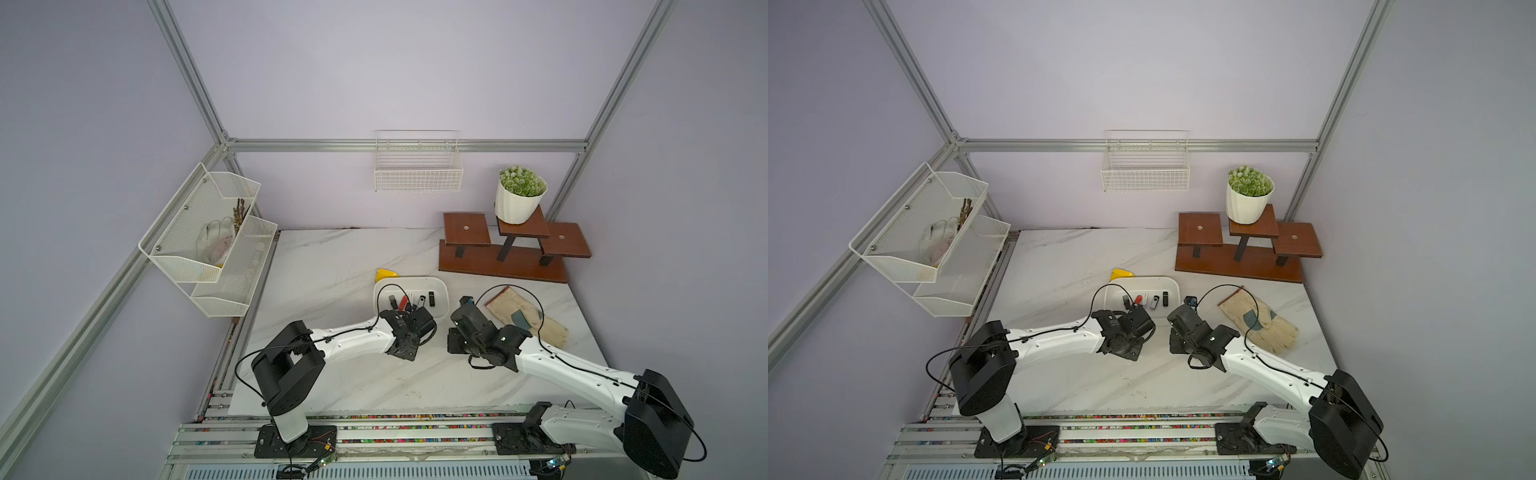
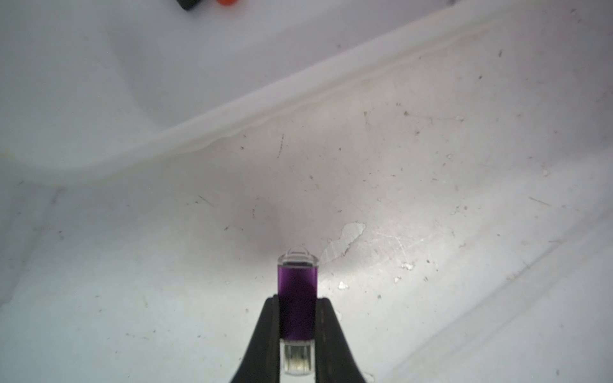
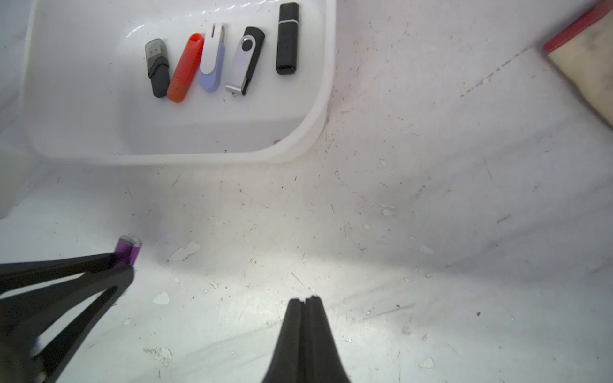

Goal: Put the usb flash drive into the storage box
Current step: Pick up the USB flash from the center of the board, then place the USB flash in the storage box.

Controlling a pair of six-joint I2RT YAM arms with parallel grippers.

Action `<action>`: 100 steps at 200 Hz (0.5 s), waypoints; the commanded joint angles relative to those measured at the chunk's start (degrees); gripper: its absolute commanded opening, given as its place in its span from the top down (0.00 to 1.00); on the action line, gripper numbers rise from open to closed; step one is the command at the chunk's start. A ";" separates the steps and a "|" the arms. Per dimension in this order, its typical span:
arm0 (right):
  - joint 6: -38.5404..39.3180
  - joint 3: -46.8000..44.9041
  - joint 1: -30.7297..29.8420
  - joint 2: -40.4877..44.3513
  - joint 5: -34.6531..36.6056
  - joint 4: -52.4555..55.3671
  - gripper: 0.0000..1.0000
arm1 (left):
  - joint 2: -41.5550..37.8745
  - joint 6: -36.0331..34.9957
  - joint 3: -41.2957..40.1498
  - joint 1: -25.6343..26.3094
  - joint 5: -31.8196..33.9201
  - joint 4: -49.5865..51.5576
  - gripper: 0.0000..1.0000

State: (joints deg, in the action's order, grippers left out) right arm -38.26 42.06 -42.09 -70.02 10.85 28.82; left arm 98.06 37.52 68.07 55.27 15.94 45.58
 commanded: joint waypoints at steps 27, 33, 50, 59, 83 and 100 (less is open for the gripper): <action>1.18 0.65 0.86 -0.48 0.54 -2.26 1.00 | -5.40 -0.58 8.16 -2.04 3.86 11.07 1.00; 1.26 0.66 0.99 -0.27 0.49 -2.27 1.00 | -5.42 -1.13 9.33 -2.57 4.26 11.84 1.00; 1.35 0.65 1.38 -0.12 0.32 -2.45 1.00 | -5.14 -3.44 11.79 -4.55 5.27 12.37 1.00; 1.42 0.65 1.52 -0.12 0.23 -2.43 1.00 | -4.55 -4.81 13.04 -5.88 5.60 12.05 1.00; 1.37 0.72 1.88 -0.21 -0.12 -2.46 1.00 | -1.20 -8.71 17.14 -9.13 5.12 10.88 1.00; 1.44 0.84 2.14 -0.03 -0.30 -2.24 1.00 | 1.76 -10.86 19.62 -10.63 4.63 9.78 1.00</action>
State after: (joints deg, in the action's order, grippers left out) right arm -37.36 42.06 -40.53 -70.46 10.74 27.38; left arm 96.31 31.70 83.83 46.65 19.84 56.23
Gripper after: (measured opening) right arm 0.035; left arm 0.160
